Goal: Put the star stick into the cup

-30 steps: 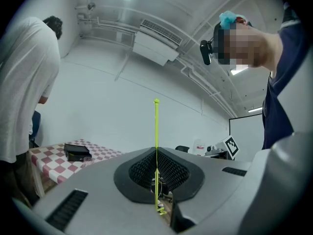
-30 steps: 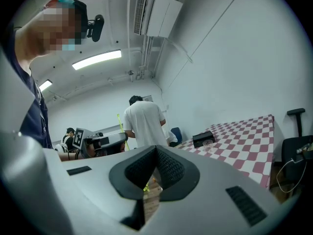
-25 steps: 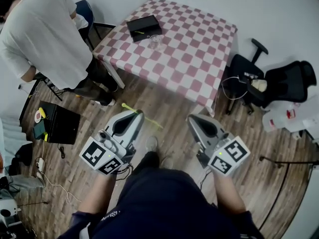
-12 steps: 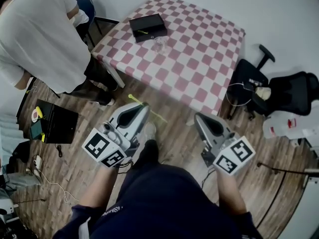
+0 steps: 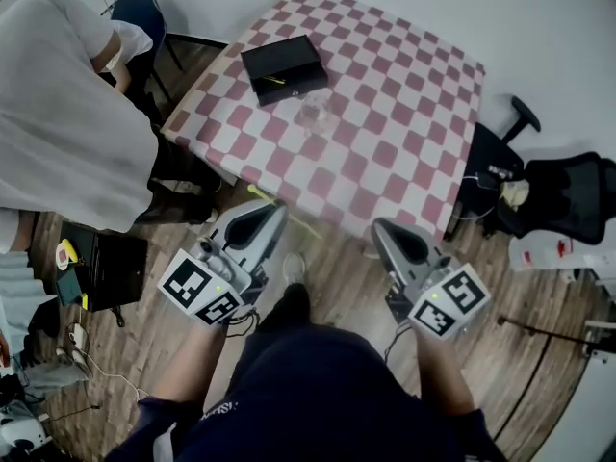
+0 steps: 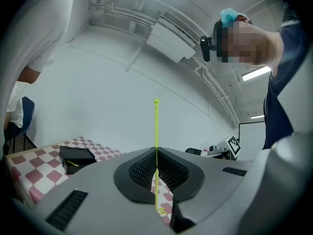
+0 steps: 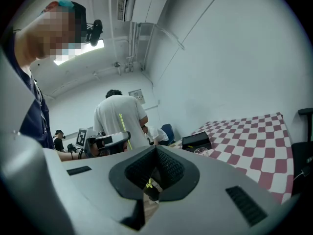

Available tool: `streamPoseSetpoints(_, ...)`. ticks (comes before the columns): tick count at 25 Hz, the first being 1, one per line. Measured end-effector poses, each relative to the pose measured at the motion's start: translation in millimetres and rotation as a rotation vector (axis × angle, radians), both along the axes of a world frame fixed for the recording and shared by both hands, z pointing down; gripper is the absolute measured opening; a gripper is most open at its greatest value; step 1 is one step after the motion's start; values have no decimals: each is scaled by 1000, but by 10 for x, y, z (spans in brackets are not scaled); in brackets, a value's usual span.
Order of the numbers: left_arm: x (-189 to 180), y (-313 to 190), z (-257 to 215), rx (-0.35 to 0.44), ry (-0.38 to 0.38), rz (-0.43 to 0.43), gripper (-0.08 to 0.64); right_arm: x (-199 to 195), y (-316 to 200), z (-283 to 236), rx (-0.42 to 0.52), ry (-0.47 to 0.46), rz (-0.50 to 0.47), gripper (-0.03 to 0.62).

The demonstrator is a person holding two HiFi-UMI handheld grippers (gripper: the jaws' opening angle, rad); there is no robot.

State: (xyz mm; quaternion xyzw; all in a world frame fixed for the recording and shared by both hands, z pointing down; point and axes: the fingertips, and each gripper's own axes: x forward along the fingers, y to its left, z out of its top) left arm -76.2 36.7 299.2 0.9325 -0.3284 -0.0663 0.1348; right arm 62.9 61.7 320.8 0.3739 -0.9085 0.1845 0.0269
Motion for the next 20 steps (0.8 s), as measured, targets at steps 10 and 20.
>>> streamPoseSetpoints(10,-377,-1050,121,-28,-4,38,31,-323,-962,123,-56,12,61,8)
streamPoseSetpoints(20,-511,-1532,166,-46,-2,44,31,-473,-1398,124,-70,23,86,9)
